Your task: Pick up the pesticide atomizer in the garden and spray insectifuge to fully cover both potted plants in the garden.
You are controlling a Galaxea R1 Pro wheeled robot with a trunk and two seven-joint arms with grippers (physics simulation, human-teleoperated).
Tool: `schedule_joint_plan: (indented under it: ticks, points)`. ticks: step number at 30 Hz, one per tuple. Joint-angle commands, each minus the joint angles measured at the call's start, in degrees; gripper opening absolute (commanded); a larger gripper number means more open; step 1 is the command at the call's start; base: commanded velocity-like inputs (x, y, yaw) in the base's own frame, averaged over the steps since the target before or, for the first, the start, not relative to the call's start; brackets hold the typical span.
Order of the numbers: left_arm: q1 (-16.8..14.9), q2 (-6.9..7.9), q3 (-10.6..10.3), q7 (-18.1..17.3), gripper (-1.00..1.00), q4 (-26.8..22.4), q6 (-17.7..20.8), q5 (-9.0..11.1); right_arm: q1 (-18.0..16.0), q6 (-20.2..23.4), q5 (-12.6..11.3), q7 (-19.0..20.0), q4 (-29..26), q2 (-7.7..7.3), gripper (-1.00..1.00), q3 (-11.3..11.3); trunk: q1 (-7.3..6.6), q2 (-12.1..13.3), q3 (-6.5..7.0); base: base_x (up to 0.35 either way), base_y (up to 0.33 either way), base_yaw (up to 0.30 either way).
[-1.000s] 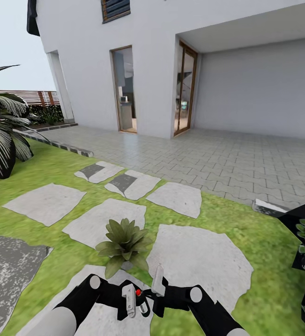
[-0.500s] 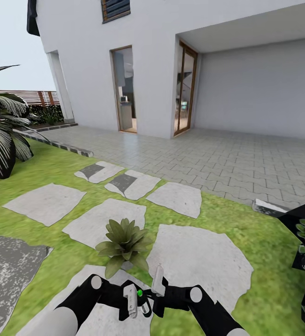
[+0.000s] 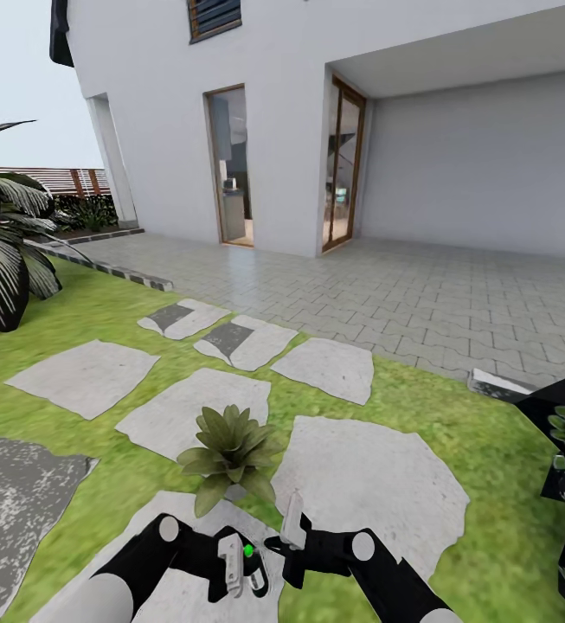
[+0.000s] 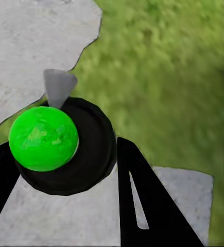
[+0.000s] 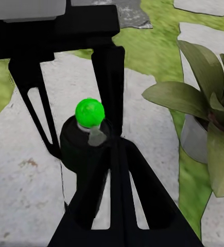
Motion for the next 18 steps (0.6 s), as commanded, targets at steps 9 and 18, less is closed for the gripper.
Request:
schedule_joint_plan:
  ticks: [9, 18]
  points:
    - [0.2, 4.1, 0.25, -0.1, -1.0, -0.04, -0.12, -0.52, -0.02, -0.33, 0.56, -0.01, -0.02, 0.01, -1.0, -0.07, -0.01, -0.02, -0.05, 0.0, 0.0, 0.0]
    - [0.37, 9.46, 0.71, 0.0, -1.0, 0.03, -0.07, -0.06, -0.02, -0.4, 1.04, -0.09, 0.6, -0.06, -1.0, -0.03, -0.01, -0.02, -0.05, 0.0, 0.0, 0.0]
